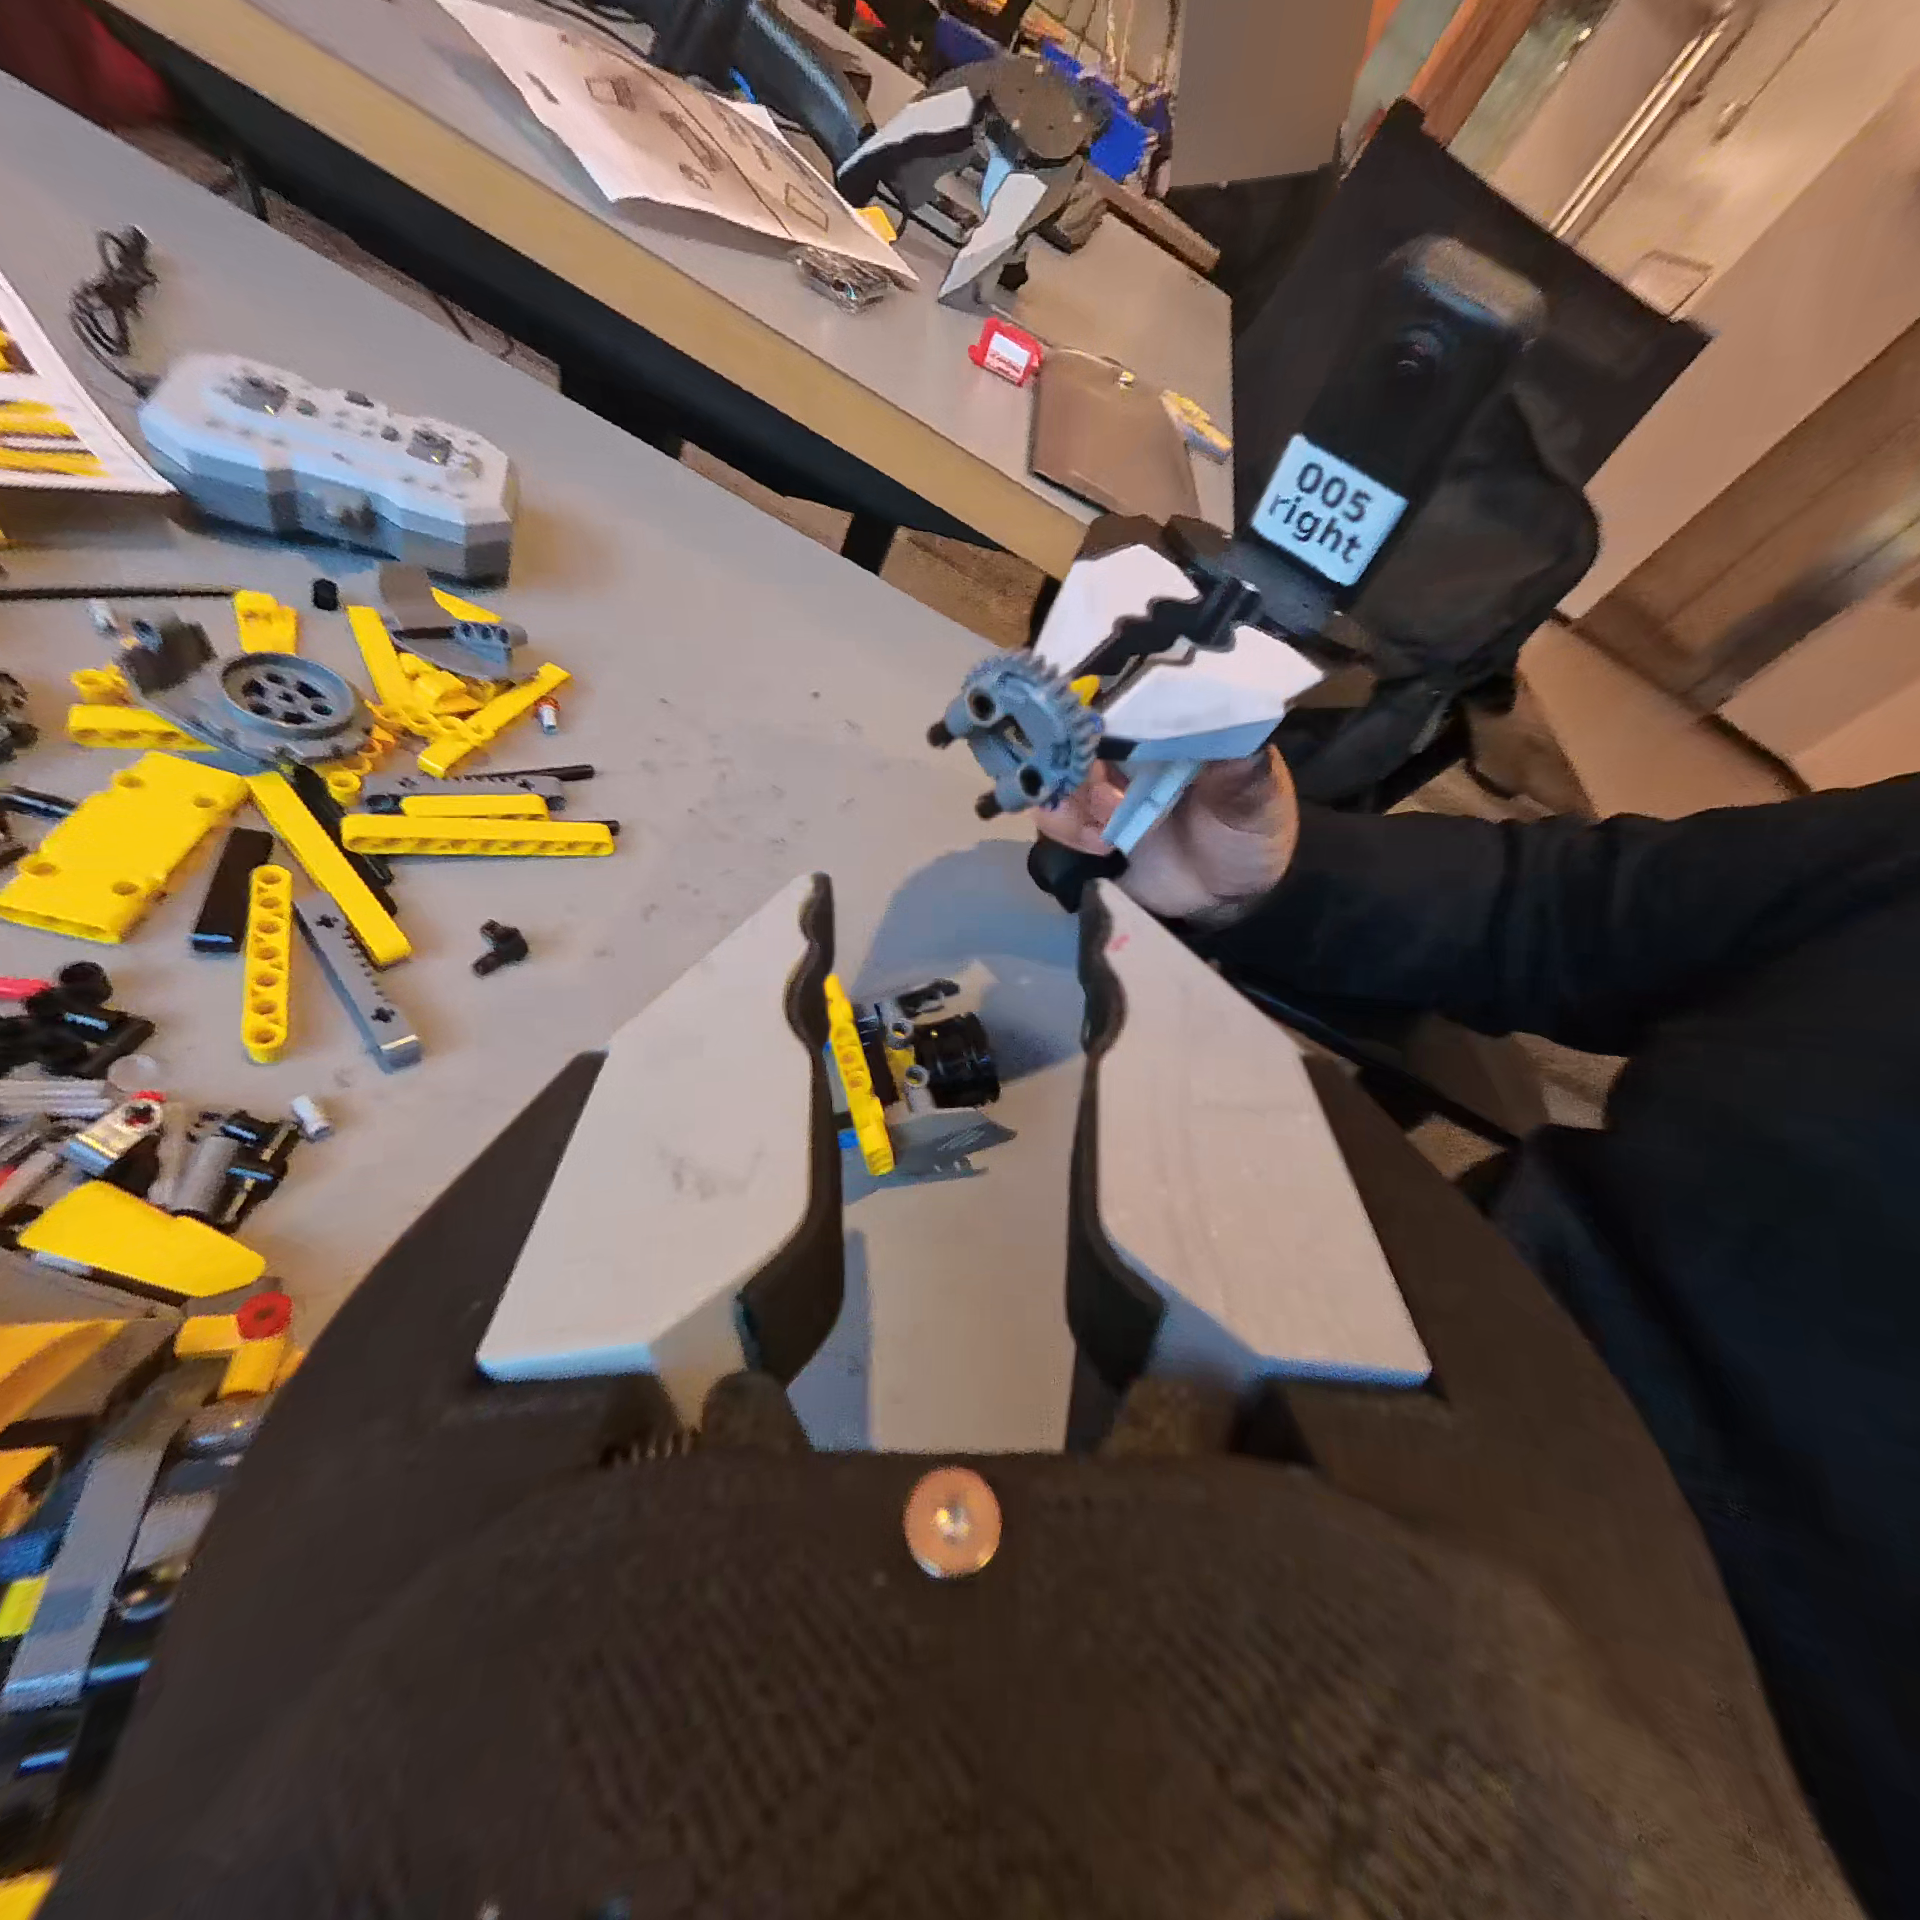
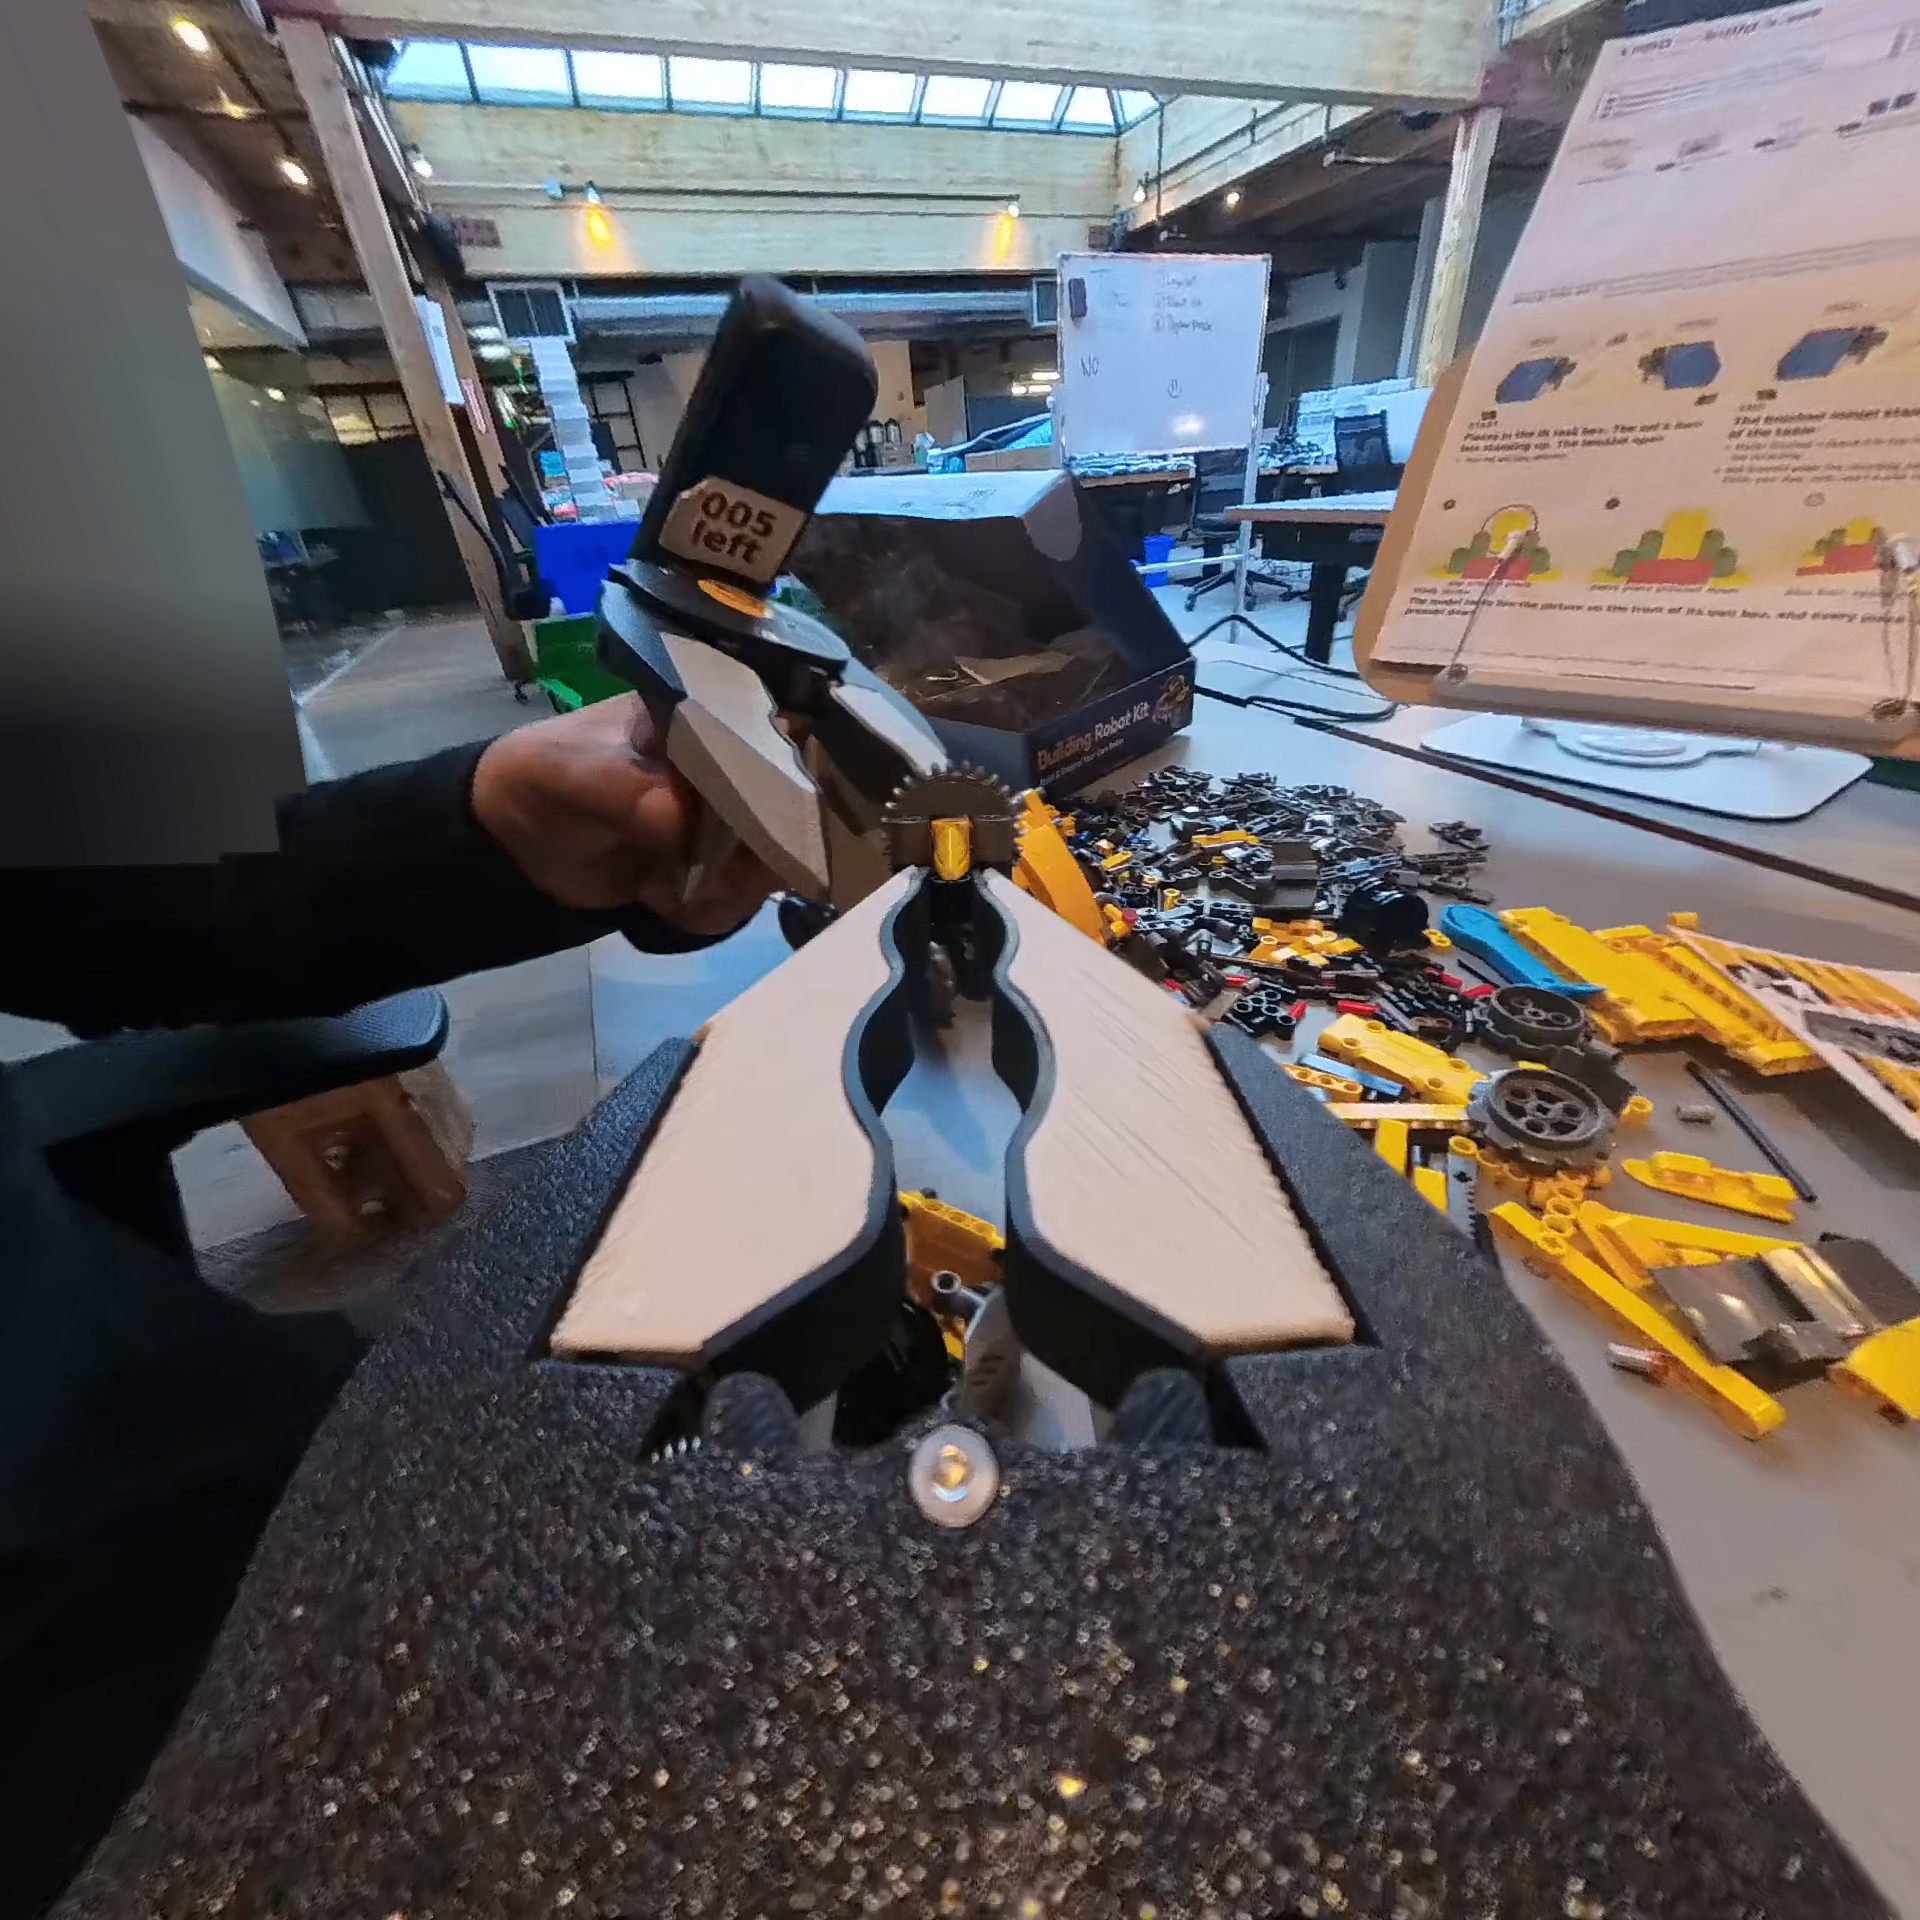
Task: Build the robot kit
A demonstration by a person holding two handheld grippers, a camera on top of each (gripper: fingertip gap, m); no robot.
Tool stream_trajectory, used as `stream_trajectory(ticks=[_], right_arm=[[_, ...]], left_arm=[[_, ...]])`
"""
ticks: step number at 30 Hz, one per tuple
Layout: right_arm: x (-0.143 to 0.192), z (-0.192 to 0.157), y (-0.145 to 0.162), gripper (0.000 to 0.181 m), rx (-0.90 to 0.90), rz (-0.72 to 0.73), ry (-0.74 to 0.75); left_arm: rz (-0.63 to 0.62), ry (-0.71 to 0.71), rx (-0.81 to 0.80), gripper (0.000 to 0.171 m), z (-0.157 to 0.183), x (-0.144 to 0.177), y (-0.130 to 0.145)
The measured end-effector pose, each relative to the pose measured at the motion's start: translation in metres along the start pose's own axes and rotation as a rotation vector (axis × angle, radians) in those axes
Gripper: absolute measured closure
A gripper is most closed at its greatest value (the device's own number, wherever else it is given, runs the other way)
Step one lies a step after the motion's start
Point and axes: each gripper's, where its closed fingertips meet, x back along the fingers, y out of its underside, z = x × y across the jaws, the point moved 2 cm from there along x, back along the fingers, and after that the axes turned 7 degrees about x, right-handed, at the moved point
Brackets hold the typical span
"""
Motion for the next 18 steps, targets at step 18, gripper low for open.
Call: stream_trajectory(ticks=[18], right_arm=[[-0.008, -0.015, 0.011, 0.175, 0.165, -0.038, 0.042]], left_arm=[[0.018, -0.028, -0.129, 0.139, 0.011, -0.008, 0.004]])
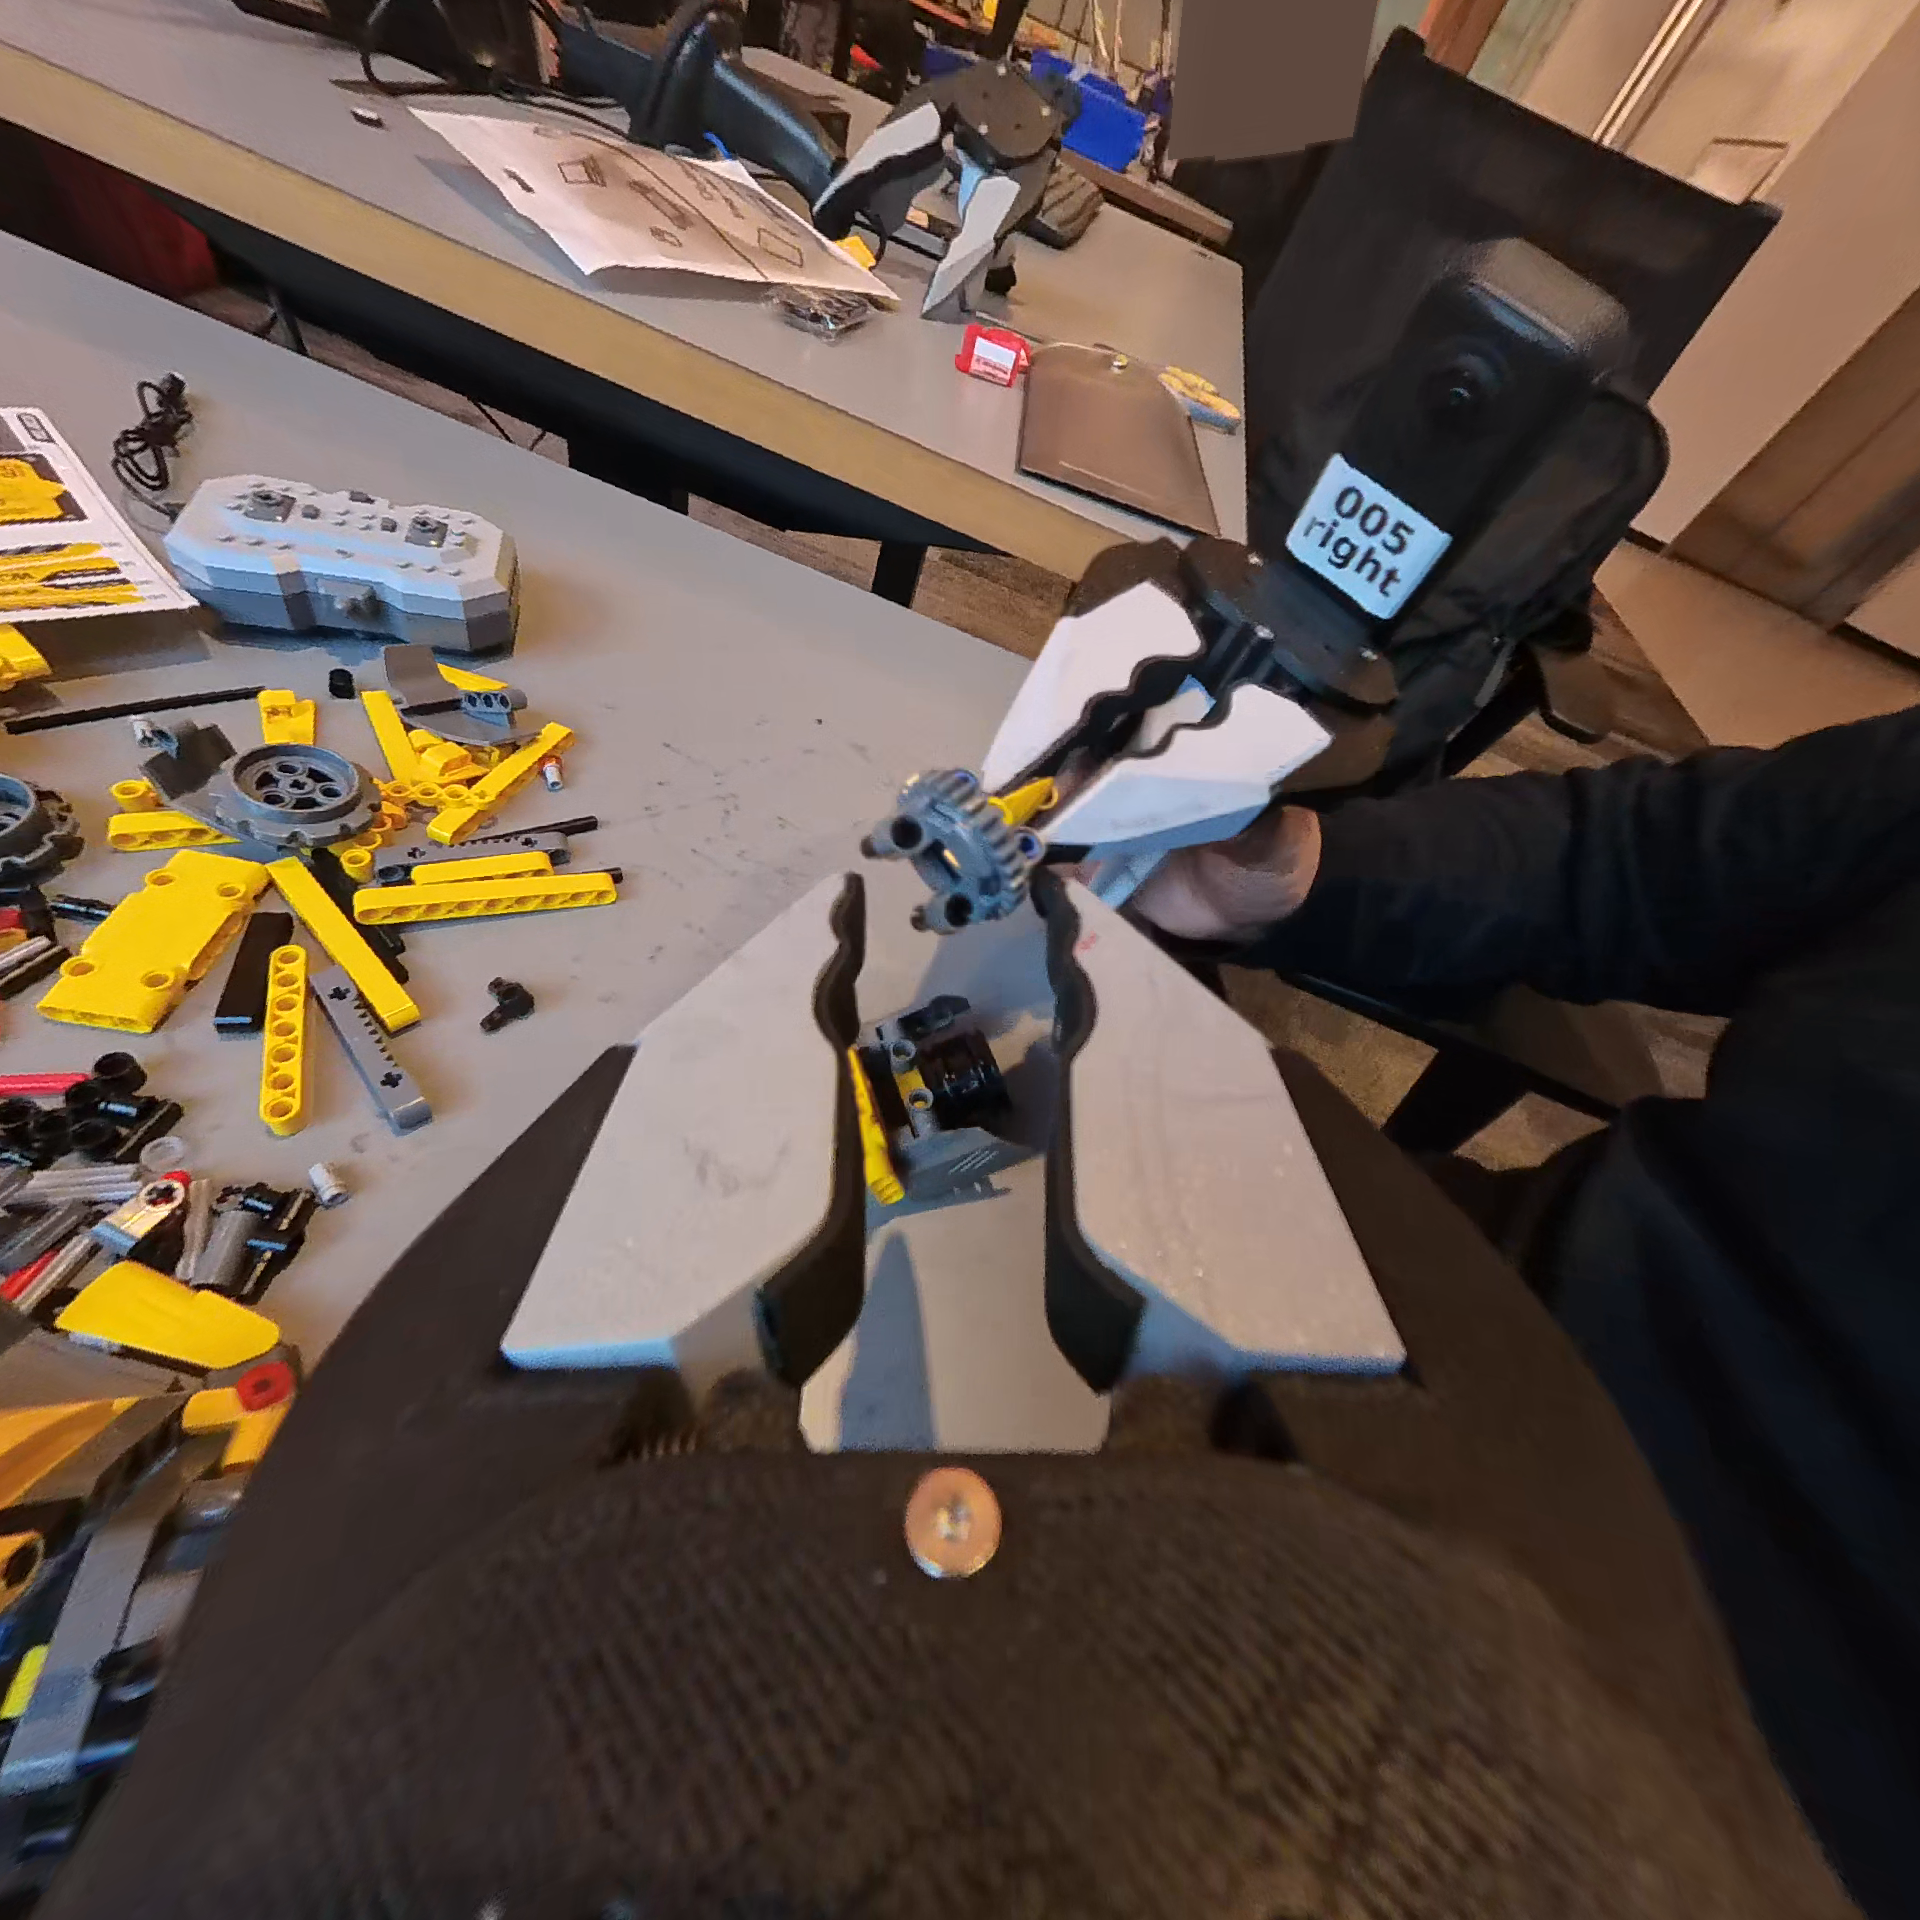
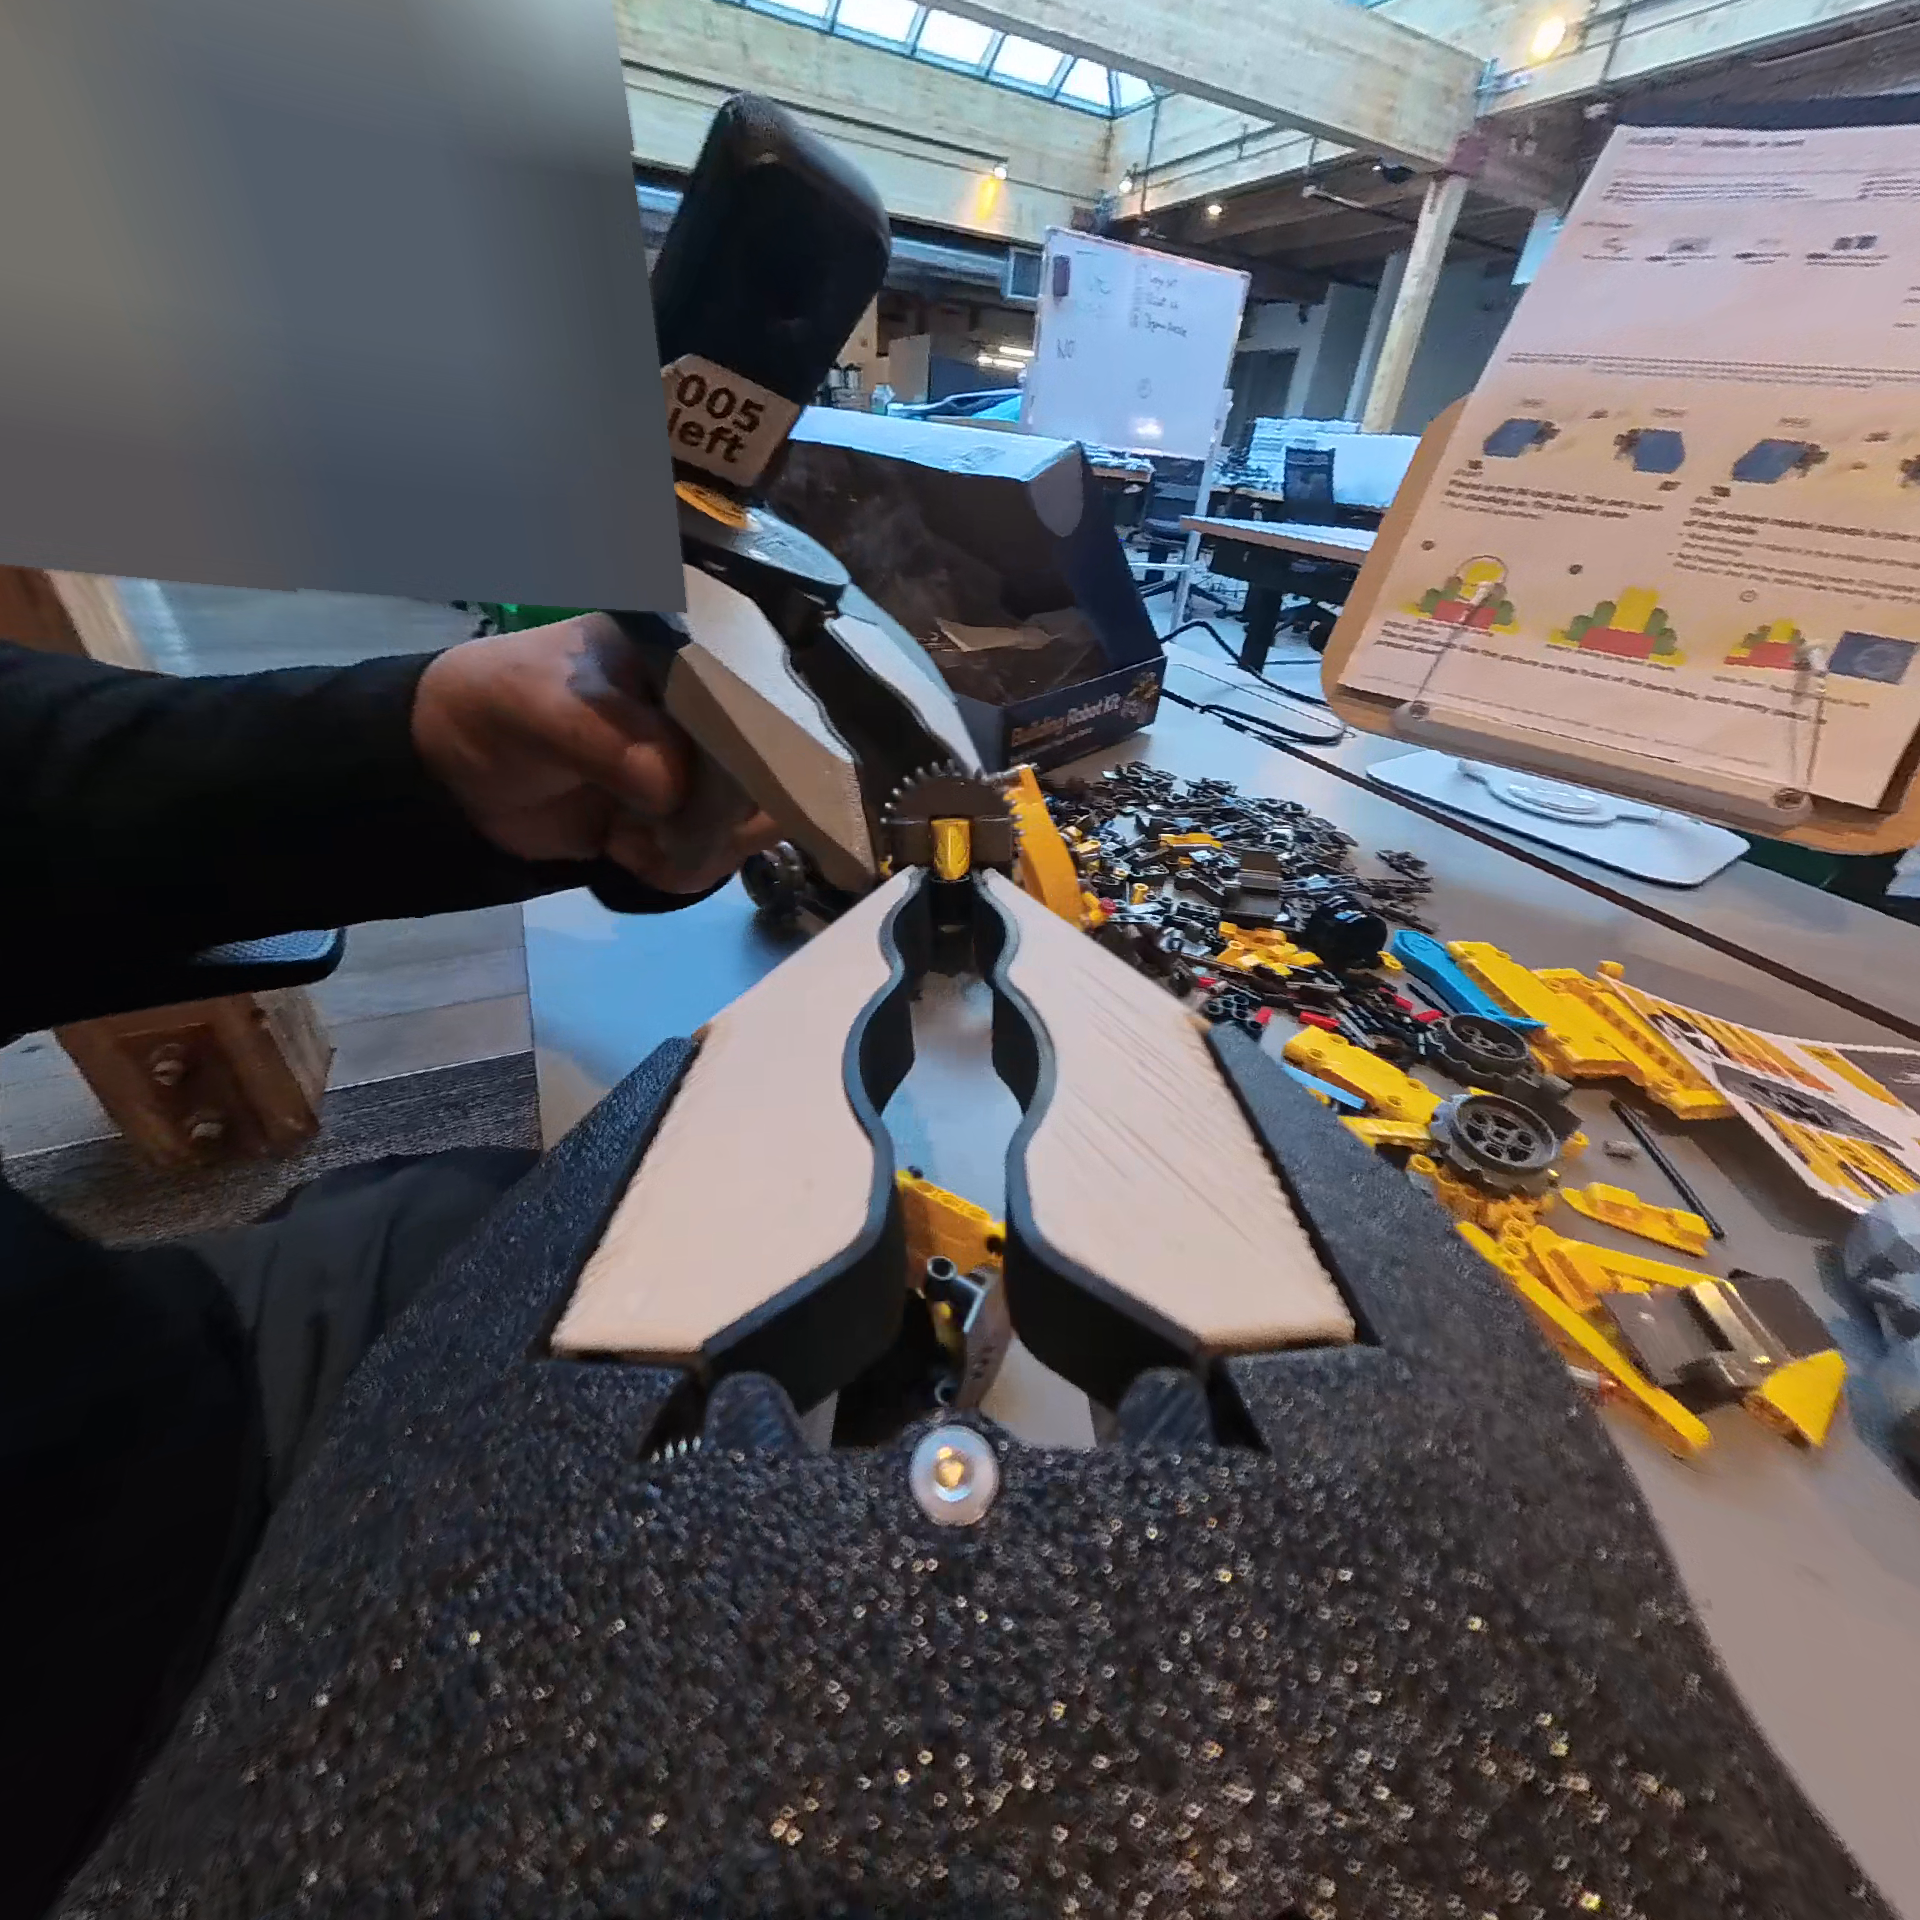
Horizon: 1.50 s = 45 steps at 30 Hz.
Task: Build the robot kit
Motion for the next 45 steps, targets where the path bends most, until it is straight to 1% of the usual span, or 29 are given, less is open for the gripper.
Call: stream_trajectory(ticks=[1, 2, 3, 5, 9, 11, 15, 18, 19, 21, 24, 27, 28, 31, 34, 37, 38, 39, 40, 41, 43, 45], right_arm=[[0.0, -0.001, 0.0, 0.175, -0.007, 0.002, -0.009], [0.0, -0.001, -0.001, 0.175, -0.02, 0.005, -0.015], [0.001, -0.001, -0.002, 0.175, -0.036, 0.01, -0.024], [0.004, 0.001, -0.005, 0.175, -0.074, 0.028, -0.041], [0.006, 0.003, -0.007, 0.175, -0.148, 0.052, -0.086], [0.005, 0.003, -0.005, 0.175, -0.162, 0.052, -0.092], [0.002, -0.001, 0.0, 0.174, -0.138, 0.029, -0.088], [0.0, -0.001, 0.003, 0.175, -0.079, -0.001, -0.042], [0.0, 0.0, 0.004, 0.175, -0.055, -0.01, -0.021], [0.0, 0.0, 0.004, 0.175, -0.021, -0.019, -0.001], [-0.001, -0.001, 0.005, 0.174, 0.013, -0.033, 0.018], [-0.003, -0.002, 0.007, 0.174, 0.021, -0.044, 0.031], [-0.003, -0.002, 0.008, 0.174, 0.02, -0.048, 0.037], [-0.003, -0.002, 0.007, 0.174, 0.007, -0.041, 0.039], [-0.003, -0.003, 0.007, 0.174, -0.004, -0.037, 0.043], [-0.004, -0.006, 0.01, 0.174, -0.013, -0.045, 0.024], [-0.004, -0.007, 0.011, 0.172, -0.019, -0.047, 0.012], [-0.004, -0.008, 0.012, 0.167, -0.027, -0.05, -0.005], [-0.004, -0.01, 0.013, 0.163, -0.04, -0.056, -0.028], [-0.004, -0.012, 0.014, 0.163, -0.056, -0.062, -0.051], [-0.002, -0.011, 0.017, 0.172, -0.088, -0.069, -0.071], [0.0, -0.01, 0.021, 0.172, -0.115, -0.071, -0.074]], left_arm=[[-0.001, 0.012, -0.014, 0.141, 0.0, 0.002, -0.001], [-0.008, 0.049, -0.034, 0.149, 0.004, 0.005, 0.0], [-0.025, 0.096, -0.053, 0.15, 0.009, 0.006, 0.002], [-0.05, 0.119, -0.078, 0.149, 0.011, 0.01, 0.006], [-0.061, 0.085, -0.175, 0.15, 0.012, 0.013, 0.008], [-0.051, 0.065, -0.195, 0.148, 0.011, 0.012, 0.006], [-0.039, 0.101, -0.147, 0.148, 0.012, 0.009, 0.004], [-0.023, 0.08, -0.077, 0.159, 0.003, 0.009, 0.003], [-0.013, 0.079, -0.041, 0.159, 0.001, 0.009, 0.002], [0.016, 0.11, 0.03, 0.155, 0.0, 0.011, -0.001], [0.031, 0.09, 0.091, 0.141, -0.006, 0.012, -0.002], [0.017, 0.123, 0.105, 0.139, -0.001, 0.009, -0.001], [0.01, 0.113, 0.105, 0.137, -0.002, 0.007, 0.0], [-0.001, 0.084, 0.092, 0.145, -0.005, 0.003, 0.003], [0.001, 0.097, 0.096, 0.147, -0.005, 0.003, 0.004], [-0.026, 0.109, 0.082, 0.147, -0.006, 0.004, 0.008], [-0.034, 0.115, 0.076, 0.148, -0.007, 0.004, 0.009], [-0.043, 0.124, 0.064, 0.157, -0.007, 0.005, 0.011], [-0.044, 0.125, 0.047, 0.157, -0.008, 0.004, 0.012], [-0.052, 0.133, 0.031, 0.157, -0.009, 0.004, 0.014], [-0.066, 0.174, 0.024, 0.157, -0.007, 0.001, 0.019], [-0.077, 0.183, 0.035, 0.157, -0.008, -0.002, 0.024]])
